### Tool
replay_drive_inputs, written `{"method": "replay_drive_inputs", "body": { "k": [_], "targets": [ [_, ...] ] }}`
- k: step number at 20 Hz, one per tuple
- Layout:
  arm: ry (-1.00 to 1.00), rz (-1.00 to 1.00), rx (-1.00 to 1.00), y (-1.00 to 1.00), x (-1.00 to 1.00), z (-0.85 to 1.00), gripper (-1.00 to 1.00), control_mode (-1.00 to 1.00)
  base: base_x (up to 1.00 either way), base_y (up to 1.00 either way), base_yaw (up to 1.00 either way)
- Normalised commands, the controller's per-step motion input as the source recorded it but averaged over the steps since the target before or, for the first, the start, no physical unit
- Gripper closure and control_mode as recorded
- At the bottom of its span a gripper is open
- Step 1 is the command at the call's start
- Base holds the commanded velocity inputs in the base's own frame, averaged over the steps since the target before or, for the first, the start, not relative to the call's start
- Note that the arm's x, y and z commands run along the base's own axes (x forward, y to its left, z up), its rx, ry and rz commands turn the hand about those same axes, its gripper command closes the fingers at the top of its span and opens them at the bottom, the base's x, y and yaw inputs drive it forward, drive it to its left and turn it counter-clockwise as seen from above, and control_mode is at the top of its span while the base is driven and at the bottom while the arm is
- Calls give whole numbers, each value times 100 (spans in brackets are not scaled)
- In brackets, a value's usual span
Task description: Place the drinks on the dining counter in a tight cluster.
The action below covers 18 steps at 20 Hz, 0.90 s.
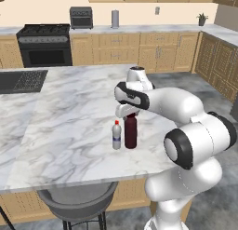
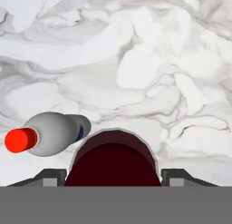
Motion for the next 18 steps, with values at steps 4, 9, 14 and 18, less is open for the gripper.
{"method": "replay_drive_inputs", "body": {
  "k": [4, 9, 14, 18],
  "targets": [
    [0, 0, 0, 0, 0, 0, -100, -100, 0, 0, 0],
    [0, 0, 0, 0, 0, 0, -100, -100, 0, 0, 0],
    [1, 0, 0, 0, 0, 0, -100, -100, 0, 0, 0],
    [0, 0, 0, 0, 0, 0, -100, -100, 0, 0, 0]
  ]
}}
